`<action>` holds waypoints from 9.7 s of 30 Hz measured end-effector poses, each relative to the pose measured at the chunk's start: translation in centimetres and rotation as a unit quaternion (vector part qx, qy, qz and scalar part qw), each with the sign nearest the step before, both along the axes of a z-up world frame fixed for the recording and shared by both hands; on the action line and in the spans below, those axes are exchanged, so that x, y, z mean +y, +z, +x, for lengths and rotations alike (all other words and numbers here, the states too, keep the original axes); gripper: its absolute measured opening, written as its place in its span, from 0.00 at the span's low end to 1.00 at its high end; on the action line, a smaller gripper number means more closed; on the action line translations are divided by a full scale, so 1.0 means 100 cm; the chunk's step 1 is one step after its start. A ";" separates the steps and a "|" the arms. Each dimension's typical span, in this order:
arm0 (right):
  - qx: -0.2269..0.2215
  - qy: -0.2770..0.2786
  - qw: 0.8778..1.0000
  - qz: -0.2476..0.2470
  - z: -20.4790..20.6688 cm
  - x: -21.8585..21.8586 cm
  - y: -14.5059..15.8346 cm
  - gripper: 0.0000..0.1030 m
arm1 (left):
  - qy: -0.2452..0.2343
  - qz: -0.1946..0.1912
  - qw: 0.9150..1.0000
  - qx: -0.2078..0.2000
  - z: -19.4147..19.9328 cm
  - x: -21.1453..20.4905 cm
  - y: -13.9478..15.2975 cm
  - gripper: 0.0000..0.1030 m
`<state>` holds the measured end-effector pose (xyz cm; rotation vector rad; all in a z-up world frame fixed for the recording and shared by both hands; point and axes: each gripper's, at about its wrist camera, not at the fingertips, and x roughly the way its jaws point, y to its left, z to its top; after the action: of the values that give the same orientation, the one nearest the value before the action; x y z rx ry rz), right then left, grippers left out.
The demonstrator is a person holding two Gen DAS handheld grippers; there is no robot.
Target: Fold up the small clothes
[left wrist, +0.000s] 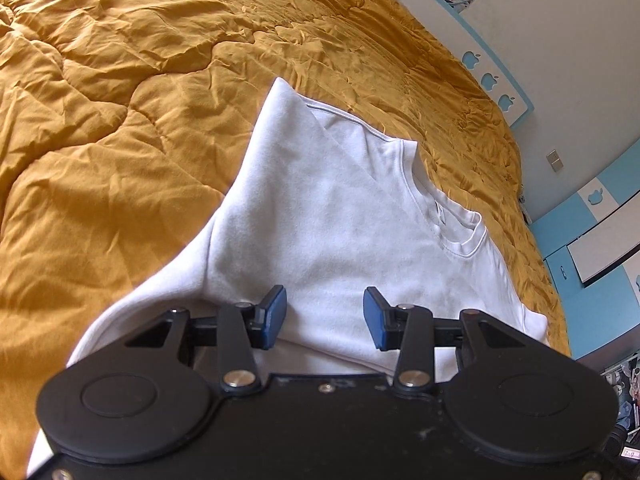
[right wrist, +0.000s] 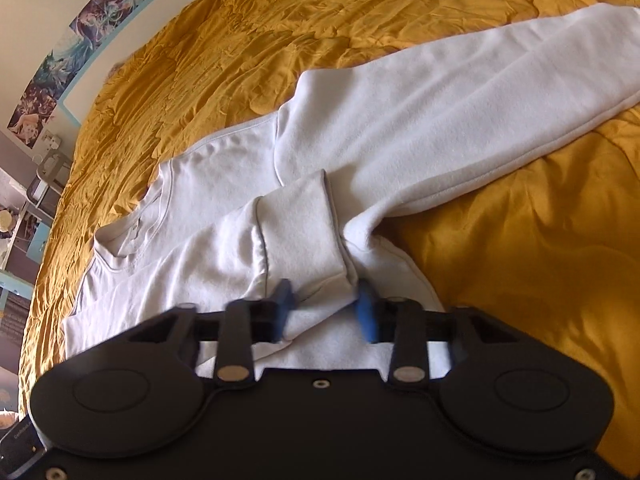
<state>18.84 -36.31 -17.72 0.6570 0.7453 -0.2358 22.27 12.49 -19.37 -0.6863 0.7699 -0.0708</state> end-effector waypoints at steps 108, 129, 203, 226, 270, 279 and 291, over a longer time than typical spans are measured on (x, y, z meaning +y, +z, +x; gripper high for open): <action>-0.054 0.075 0.994 -0.065 0.027 0.004 0.021 0.55 | 0.025 0.013 1.000 -0.004 0.028 0.003 0.014 0.45; -0.039 0.252 0.873 -0.415 -0.019 0.063 0.016 0.37 | 0.004 0.003 1.000 -0.012 0.030 -0.014 0.013 0.48; -0.068 0.307 0.924 -0.219 -0.009 0.072 0.046 0.04 | -0.045 0.057 0.997 -0.032 -0.014 -0.016 0.056 0.52; -0.010 0.278 0.959 0.056 -0.273 -0.054 0.037 0.30 | -0.010 -0.093 0.992 0.081 -0.335 0.113 0.039 0.54; -0.122 0.213 0.920 0.306 -0.240 -0.065 0.040 0.09 | -0.040 -0.291 0.954 -0.063 -0.284 0.096 0.075 0.00; -0.186 0.171 0.920 0.300 -0.108 -0.079 0.077 0.09 | -0.047 -0.292 0.948 -0.122 -0.130 0.107 0.100 0.00; -0.162 0.109 0.950 0.244 0.119 -0.080 0.065 0.09 | -0.019 -0.216 0.972 -0.091 0.113 0.101 0.066 0.01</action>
<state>30.73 -44.34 -11.17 1.0444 0.5521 0.2673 33.62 22.55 -12.80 -1.0618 0.5937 -0.3395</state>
